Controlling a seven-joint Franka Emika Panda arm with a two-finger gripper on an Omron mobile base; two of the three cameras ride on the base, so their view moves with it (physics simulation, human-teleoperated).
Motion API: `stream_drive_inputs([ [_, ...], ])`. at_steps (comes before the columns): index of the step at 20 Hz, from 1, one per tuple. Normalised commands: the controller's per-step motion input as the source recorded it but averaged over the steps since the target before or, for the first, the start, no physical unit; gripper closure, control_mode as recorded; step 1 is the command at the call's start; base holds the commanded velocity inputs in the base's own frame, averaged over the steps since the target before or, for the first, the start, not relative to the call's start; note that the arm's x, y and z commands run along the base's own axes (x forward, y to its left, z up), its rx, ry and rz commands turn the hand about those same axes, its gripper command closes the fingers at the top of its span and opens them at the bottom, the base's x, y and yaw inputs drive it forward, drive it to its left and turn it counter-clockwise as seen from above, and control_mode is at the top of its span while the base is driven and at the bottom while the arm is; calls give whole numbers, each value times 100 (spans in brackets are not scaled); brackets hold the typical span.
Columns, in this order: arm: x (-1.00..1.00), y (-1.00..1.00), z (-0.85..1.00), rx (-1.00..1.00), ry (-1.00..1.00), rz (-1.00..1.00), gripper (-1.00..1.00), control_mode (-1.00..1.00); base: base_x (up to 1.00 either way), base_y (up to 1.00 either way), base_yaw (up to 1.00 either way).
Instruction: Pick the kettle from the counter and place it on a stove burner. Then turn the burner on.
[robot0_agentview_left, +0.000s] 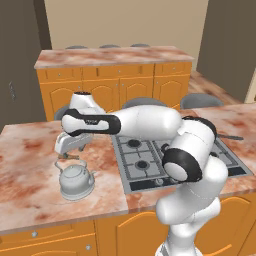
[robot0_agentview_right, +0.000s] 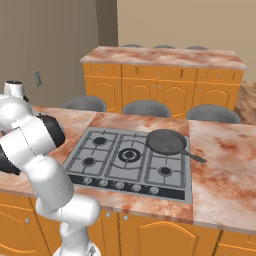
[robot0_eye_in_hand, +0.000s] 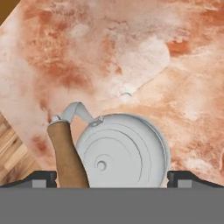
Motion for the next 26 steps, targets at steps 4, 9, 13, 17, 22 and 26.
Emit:
stream_drive_inputs([
  [4,-17,9,-1,0,0,2,-100,-100,0,0,0],
  [9,-17,0,0,0,0,0,-100,-100,0,0,0],
  [13,0,0,0,0,0,0,-100,-100,0,0,0],
  [17,0,0,-24,0,0,1,-100,-100,0,0,0],
  [22,0,0,-27,0,0,2,-100,-100,0,0,0],
  [26,0,0,-5,0,0,0,100,-100,0,0,0],
])
